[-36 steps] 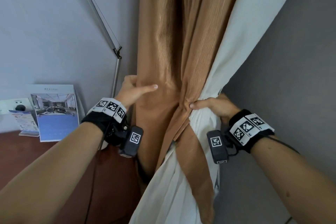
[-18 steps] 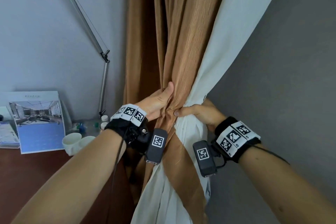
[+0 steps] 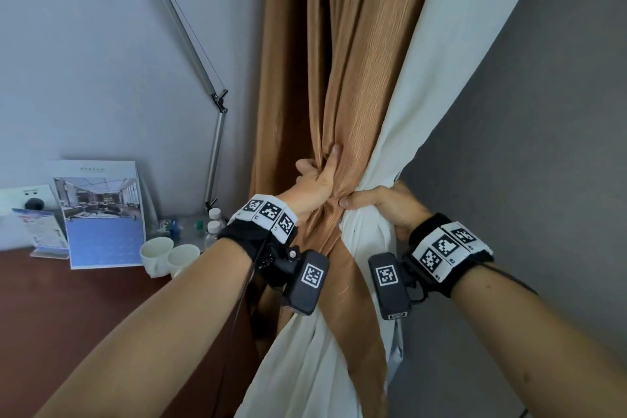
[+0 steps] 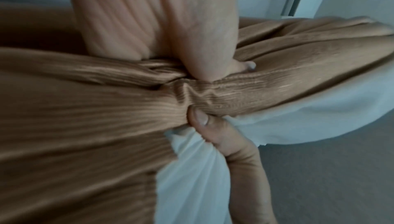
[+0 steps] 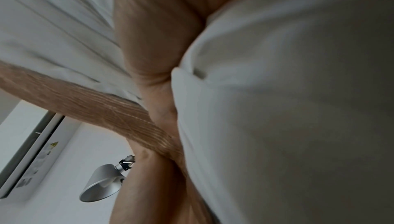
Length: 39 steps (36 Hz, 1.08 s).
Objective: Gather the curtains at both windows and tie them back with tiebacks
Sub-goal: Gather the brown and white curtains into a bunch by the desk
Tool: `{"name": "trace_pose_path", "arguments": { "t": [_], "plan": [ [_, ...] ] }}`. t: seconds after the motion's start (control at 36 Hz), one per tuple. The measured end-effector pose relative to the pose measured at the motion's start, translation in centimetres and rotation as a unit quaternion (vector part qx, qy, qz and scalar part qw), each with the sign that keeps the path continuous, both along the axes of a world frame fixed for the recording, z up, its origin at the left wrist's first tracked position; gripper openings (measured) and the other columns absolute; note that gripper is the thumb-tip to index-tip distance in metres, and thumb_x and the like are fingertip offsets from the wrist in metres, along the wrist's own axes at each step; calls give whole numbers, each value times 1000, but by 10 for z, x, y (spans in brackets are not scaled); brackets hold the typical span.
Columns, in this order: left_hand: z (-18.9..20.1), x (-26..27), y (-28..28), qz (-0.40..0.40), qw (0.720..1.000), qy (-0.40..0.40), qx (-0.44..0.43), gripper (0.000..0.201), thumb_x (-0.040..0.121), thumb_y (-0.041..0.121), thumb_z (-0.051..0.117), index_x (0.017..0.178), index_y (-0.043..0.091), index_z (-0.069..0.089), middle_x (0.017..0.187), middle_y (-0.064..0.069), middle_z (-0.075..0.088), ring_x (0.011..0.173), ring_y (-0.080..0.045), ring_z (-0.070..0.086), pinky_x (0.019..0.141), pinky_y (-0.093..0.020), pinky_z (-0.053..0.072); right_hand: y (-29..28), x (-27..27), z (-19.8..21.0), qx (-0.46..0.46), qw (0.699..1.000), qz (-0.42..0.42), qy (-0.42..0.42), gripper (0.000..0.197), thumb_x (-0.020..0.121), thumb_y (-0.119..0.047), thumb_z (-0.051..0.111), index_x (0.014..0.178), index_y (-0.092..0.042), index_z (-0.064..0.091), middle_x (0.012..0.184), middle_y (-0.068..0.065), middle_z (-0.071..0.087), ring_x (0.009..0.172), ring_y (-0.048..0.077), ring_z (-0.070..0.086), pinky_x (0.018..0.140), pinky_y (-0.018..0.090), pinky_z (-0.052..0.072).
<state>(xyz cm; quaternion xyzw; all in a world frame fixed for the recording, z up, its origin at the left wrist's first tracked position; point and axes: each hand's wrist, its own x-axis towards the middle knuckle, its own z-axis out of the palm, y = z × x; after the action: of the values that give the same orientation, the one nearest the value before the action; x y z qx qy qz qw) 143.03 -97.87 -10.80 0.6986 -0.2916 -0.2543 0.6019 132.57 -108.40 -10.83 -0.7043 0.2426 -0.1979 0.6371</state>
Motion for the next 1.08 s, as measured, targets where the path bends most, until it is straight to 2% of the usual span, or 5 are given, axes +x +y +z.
{"name": "trace_pose_path", "arguments": {
  "t": [0.28,0.53,0.69,0.97,1.08],
  "plan": [
    [4,8,2,-71,996,55,12,107,84,76,39,153,14,-14,159,-1,16,144,-18,24,119,-35,20,-16,-3,1,24,999,29,-12,48,58,10,81,104,8,69,96,20,75,88,36,72,79,45,59],
    [-4,76,17,21,994,89,-61,123,54,87,35,154,19,16,155,-12,33,141,-26,33,113,-50,31,-34,9,0,26,999,38,12,54,55,3,82,107,8,69,100,19,74,91,35,72,85,45,57],
    [6,106,6,-124,989,60,-54,141,41,94,57,155,30,2,161,-3,13,146,-20,15,115,-52,16,-34,35,5,29,999,23,39,41,65,4,78,105,8,69,90,16,74,80,29,73,71,34,57],
    [13,139,-34,-207,978,24,3,180,7,54,94,155,14,0,151,-2,36,142,-17,28,121,-38,16,-17,61,13,82,996,-31,26,47,65,11,76,111,8,67,100,18,74,88,33,72,71,35,57],
    [1,140,-49,-223,973,53,-34,144,29,32,92,151,12,18,128,4,51,133,-18,41,109,-29,30,-12,65,24,99,991,-48,82,48,65,14,73,112,6,69,102,20,73,91,35,72,77,44,59]
  ]
}}
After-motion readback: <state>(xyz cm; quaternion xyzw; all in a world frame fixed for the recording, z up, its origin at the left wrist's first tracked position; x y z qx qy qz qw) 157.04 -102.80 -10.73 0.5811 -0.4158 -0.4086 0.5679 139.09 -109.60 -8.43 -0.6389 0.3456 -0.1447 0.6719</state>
